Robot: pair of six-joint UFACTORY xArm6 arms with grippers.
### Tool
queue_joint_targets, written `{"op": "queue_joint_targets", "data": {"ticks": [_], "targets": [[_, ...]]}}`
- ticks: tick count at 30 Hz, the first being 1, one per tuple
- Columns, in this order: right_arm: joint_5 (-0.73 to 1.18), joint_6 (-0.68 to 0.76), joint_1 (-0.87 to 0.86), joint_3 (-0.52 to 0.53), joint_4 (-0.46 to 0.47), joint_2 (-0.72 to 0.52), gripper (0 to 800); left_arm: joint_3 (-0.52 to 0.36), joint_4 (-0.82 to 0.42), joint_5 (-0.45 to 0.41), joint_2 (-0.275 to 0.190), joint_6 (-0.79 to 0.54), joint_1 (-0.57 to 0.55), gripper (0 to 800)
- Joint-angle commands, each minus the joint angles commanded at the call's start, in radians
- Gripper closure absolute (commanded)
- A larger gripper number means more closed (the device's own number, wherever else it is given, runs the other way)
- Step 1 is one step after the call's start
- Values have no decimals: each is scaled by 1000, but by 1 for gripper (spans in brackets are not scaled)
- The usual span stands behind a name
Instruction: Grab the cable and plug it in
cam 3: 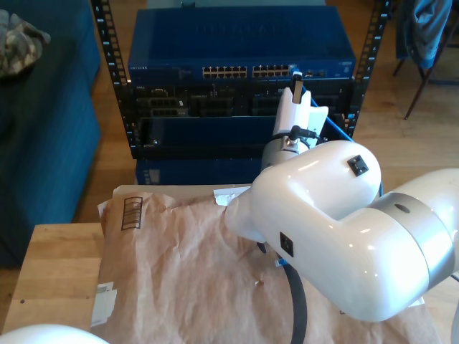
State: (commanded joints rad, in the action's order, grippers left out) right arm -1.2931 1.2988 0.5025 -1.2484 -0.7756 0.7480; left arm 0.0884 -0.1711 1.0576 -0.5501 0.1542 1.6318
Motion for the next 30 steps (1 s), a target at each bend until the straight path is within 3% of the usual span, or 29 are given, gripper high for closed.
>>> {"op": "queue_joint_targets", "data": {"ticks": [30], "targets": [[3,-2,-3,-20,2,15,800,0,2,0,2,0,0,0]]}}
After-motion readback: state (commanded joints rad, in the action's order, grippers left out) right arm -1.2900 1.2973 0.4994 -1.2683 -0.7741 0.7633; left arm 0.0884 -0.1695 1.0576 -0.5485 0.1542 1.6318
